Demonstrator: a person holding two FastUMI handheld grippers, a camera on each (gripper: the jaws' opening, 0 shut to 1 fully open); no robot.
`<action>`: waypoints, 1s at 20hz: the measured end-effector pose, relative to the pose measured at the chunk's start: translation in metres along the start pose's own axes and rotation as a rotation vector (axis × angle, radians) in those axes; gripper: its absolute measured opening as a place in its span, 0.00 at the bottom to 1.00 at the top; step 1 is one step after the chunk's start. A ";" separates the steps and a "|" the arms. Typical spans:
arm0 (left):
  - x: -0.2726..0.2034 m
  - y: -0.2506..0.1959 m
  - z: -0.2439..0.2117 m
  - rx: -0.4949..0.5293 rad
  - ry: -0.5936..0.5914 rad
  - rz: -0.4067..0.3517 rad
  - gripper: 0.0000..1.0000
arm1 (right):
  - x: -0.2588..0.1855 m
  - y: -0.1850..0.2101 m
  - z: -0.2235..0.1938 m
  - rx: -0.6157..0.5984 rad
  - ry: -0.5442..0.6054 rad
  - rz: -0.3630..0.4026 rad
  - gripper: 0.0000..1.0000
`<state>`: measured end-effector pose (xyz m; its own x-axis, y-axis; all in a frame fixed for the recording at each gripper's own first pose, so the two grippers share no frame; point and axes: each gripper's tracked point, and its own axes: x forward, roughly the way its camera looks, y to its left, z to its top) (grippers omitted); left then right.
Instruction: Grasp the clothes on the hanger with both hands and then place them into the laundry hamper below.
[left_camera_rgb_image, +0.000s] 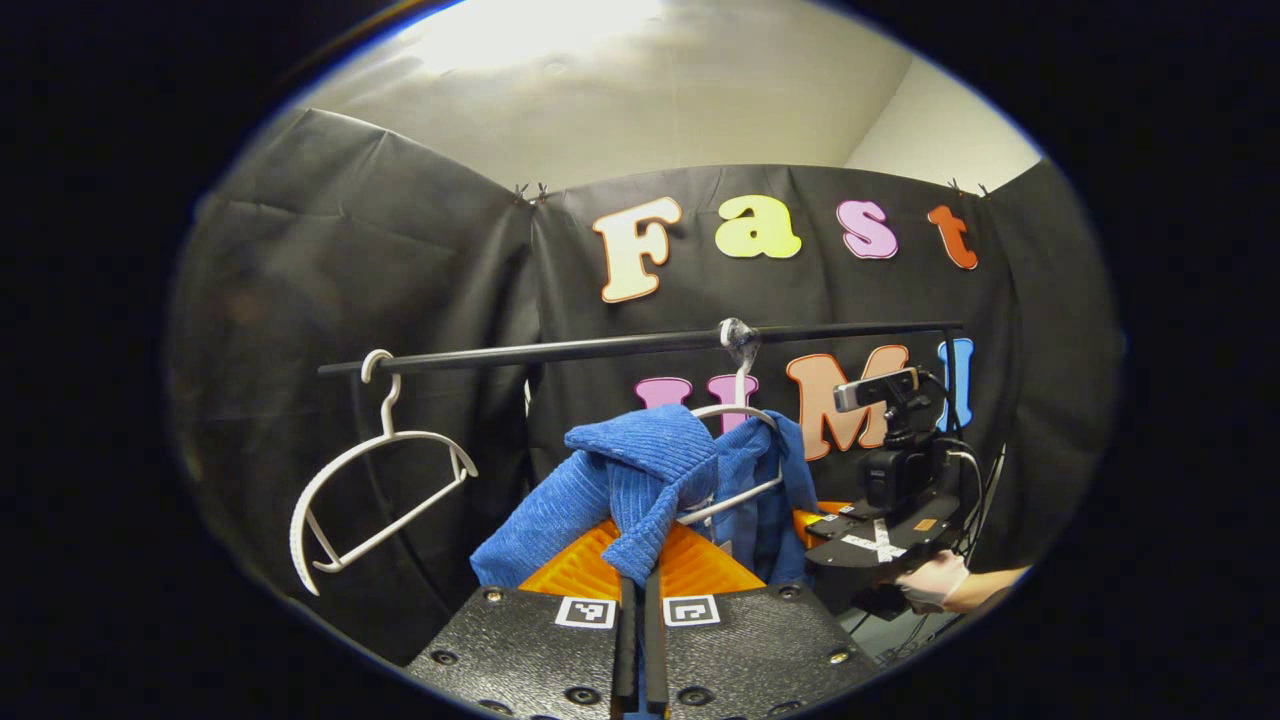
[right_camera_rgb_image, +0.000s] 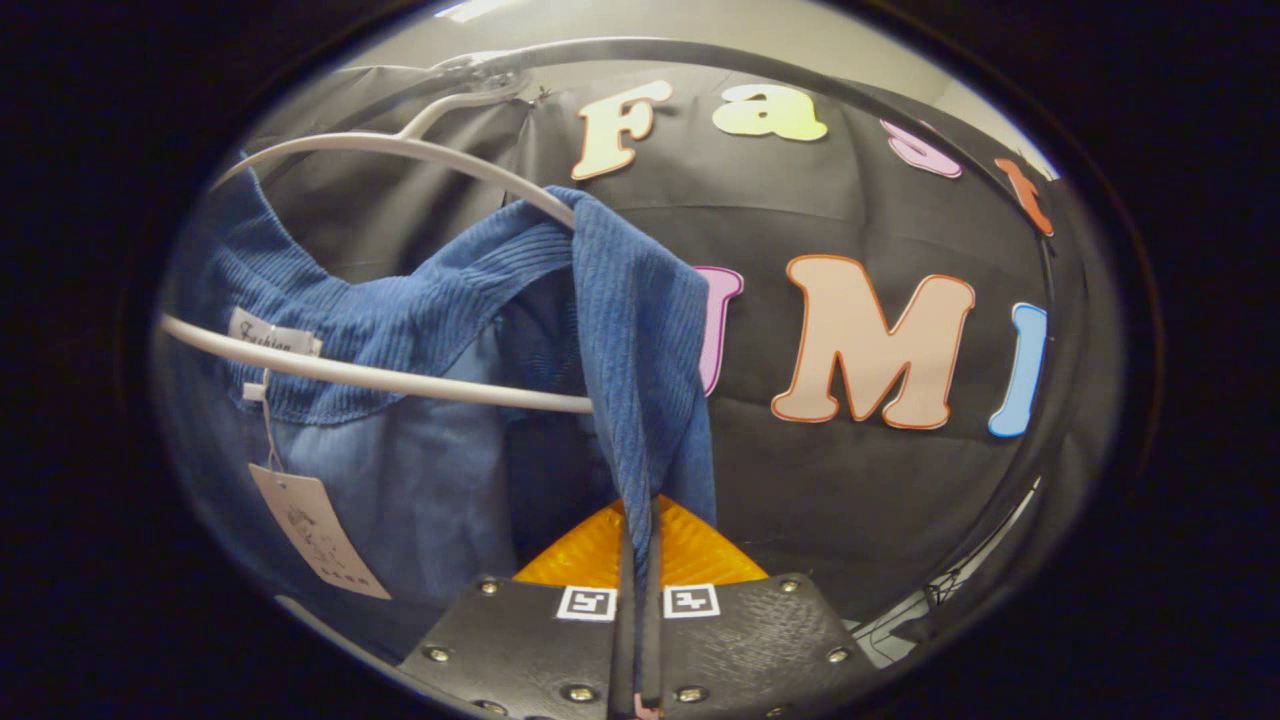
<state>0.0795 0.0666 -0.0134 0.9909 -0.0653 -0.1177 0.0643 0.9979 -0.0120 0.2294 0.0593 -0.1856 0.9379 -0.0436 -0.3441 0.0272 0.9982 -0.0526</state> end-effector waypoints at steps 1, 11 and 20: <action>-0.001 0.004 0.002 -0.006 -0.003 0.009 0.03 | -0.001 -0.008 0.004 0.000 -0.006 -0.018 0.03; -0.016 0.065 0.007 -0.050 0.007 0.112 0.03 | 0.011 -0.067 0.041 0.038 -0.070 -0.109 0.03; -0.004 0.122 -0.005 -0.004 0.034 0.226 0.03 | 0.023 -0.072 0.051 0.037 -0.089 -0.108 0.03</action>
<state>0.0832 0.1888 -0.0199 0.9756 0.1597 -0.1508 -0.1593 0.9871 0.0146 0.2667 -0.0121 -0.1419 0.9558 -0.1489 -0.2537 0.1409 0.9888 -0.0497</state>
